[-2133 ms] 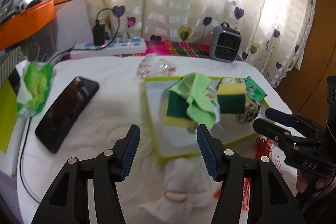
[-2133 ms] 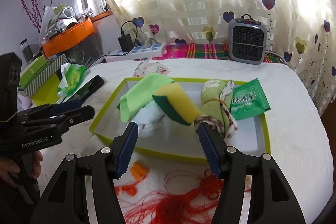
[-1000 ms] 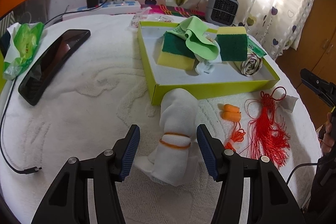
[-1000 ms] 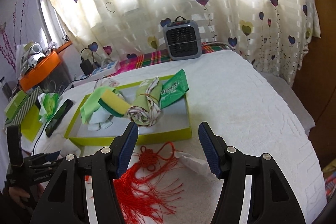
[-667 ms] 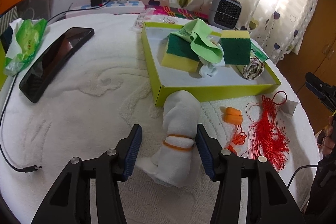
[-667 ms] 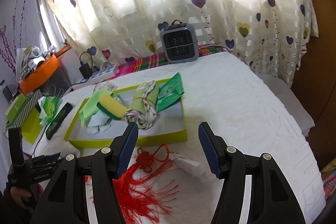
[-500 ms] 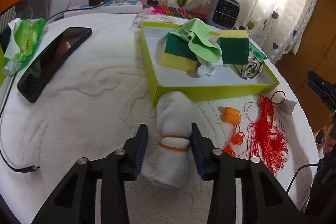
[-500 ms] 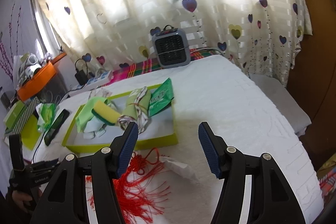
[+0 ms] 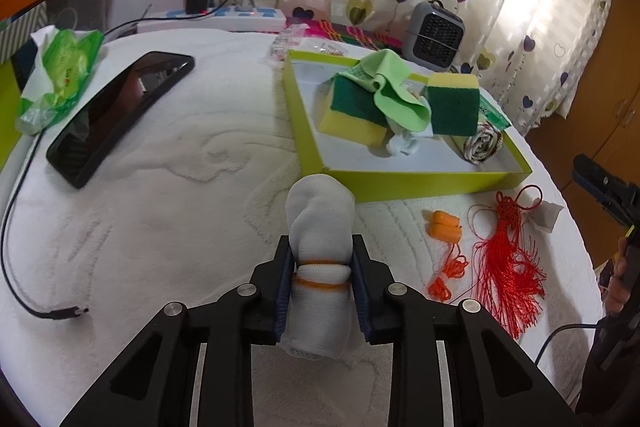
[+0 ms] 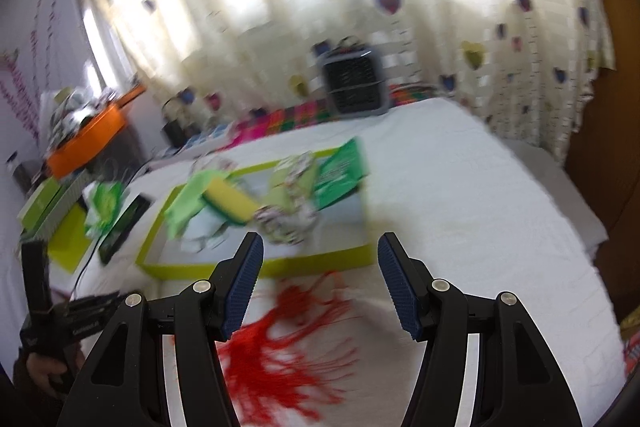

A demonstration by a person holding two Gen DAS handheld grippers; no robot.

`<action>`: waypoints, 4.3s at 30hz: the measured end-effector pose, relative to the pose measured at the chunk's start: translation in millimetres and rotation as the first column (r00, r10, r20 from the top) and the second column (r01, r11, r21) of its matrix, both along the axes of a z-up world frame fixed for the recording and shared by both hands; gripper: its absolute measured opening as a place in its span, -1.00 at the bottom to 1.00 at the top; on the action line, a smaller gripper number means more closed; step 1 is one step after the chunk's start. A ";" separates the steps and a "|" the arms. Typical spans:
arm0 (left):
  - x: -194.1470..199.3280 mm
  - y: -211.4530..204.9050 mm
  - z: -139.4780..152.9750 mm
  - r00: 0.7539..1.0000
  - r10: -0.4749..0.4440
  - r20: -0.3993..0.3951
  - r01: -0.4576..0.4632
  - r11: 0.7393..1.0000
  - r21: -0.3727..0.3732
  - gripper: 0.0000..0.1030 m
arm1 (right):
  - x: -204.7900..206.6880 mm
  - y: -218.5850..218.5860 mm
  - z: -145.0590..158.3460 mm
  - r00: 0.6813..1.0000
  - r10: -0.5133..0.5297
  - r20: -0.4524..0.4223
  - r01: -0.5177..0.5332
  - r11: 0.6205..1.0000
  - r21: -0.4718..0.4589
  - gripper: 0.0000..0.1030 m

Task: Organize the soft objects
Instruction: 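Close the left tool on the orange-banded sock bundle while the right tool reaches the orange earplugs, then lift the sock bundle with the left tool while the right tool closes on the orange earplugs, then lower the sock bundle into the box with the left tool while the right tool drops the earplugs inside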

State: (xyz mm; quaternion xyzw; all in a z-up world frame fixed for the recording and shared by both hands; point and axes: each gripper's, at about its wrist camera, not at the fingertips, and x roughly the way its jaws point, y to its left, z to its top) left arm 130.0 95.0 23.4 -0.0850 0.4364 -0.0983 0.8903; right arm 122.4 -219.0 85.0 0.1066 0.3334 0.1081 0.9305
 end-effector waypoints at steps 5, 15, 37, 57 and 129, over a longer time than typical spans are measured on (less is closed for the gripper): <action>-3.7 7.2 -1.0 1.000 0.020 -0.001 -0.020 1.000 -0.011 -0.50 | 4.3 49.4 -12.6 0.989 0.145 -0.043 -0.147 0.988 -0.048 0.18; -3.8 15.2 -6.7 0.999 0.037 -0.008 -0.037 0.999 -0.023 -0.50 | 10.9 111.5 -38.1 0.937 0.327 -0.126 -0.343 0.929 -0.136 0.18; -3.9 14.6 -8.8 0.999 0.036 -0.010 -0.036 0.999 -0.032 -0.50 | 20.4 140.8 -64.6 0.909 0.372 -0.189 -0.409 0.882 -0.232 -0.16; -5.1 15.2 -2.5 1.000 0.030 0.003 -0.030 0.999 -0.032 -0.50 | 16.1 132.0 -56.4 0.923 0.360 -0.138 -0.382 0.903 -0.198 -0.44; 131.9 -20.6 31.8 0.999 -0.045 0.029 0.044 0.999 0.009 -0.45 | 69.1 128.4 -40.5 0.936 0.344 -0.076 -0.352 0.919 -0.176 -0.44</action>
